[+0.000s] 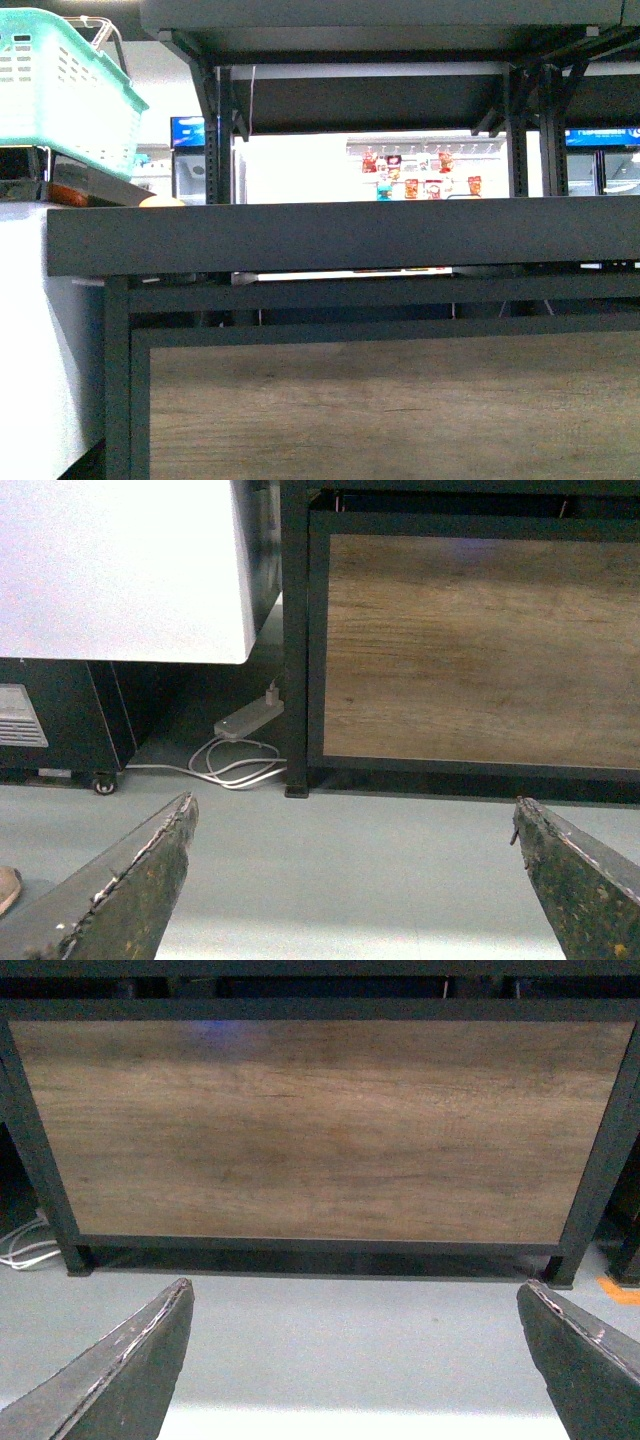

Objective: Pick lemon from shelf

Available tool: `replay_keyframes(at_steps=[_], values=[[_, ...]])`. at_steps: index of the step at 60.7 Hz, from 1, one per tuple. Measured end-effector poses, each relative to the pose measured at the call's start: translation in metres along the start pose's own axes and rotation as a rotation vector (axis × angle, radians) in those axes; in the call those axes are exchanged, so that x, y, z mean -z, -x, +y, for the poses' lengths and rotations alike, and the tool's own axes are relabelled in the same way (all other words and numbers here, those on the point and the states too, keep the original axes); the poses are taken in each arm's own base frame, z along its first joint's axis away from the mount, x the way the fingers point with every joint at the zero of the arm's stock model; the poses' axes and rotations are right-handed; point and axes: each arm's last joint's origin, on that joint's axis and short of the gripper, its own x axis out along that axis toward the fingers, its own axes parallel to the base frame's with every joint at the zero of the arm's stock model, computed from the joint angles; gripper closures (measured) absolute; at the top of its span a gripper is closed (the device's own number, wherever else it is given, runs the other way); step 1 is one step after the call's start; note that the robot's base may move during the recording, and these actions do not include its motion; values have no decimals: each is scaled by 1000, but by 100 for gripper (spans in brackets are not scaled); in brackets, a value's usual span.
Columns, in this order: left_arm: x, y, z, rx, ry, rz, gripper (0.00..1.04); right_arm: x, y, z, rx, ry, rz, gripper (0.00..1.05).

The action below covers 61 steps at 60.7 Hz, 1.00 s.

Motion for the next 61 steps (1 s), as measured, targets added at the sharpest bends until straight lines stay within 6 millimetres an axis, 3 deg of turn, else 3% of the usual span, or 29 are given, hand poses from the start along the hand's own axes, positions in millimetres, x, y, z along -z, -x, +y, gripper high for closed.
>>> replay_keyframes(at_steps=[61], values=[[0, 0, 0, 0, 0, 0, 8, 0, 0, 0, 0, 0, 0, 7]])
